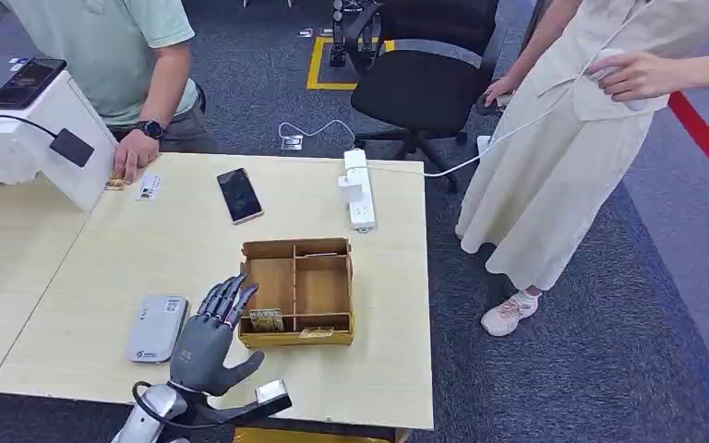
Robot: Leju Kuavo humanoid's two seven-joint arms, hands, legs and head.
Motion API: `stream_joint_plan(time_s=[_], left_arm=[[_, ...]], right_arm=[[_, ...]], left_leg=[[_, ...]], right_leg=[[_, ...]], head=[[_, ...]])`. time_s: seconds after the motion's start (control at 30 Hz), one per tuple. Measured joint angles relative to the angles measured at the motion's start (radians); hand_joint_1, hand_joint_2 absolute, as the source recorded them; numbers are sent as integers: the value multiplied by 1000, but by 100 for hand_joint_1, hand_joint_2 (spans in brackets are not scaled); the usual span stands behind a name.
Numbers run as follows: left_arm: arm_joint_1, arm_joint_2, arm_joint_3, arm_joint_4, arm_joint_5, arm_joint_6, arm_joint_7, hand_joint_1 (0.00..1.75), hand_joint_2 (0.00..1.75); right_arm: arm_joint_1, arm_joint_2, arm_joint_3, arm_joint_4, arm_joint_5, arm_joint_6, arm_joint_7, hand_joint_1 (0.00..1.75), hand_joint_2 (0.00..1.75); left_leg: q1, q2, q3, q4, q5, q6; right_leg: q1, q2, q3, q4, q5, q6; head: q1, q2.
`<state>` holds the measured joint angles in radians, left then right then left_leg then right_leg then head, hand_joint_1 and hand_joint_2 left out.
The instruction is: Pass the card to the sensor for recognition and then transmit it.
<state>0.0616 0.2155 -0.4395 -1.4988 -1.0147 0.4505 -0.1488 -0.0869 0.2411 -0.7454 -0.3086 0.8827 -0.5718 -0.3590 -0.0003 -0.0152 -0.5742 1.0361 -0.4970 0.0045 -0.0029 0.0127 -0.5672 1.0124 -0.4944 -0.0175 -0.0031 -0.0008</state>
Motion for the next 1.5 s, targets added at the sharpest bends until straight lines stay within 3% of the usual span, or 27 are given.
stream_joint_plan(time_s=[0.97, 1.5], left_arm=[[59, 33, -1, -41, 7, 2, -8, 0, 175], [70, 32, -82, -60, 11, 4, -8, 0, 175]], right_arm=[[3, -1, 0, 0, -21, -1, -5, 0, 0], [5, -1, 0, 0, -21, -6, -3, 0, 0]], left_leg=[[0, 0, 0, 0, 0, 0], [0, 0, 0, 0, -1, 0]], right_leg=[[0, 0, 0, 0, -1, 0], [0, 0, 0, 0, -1, 0]], head=[[0, 0], [0, 0]])
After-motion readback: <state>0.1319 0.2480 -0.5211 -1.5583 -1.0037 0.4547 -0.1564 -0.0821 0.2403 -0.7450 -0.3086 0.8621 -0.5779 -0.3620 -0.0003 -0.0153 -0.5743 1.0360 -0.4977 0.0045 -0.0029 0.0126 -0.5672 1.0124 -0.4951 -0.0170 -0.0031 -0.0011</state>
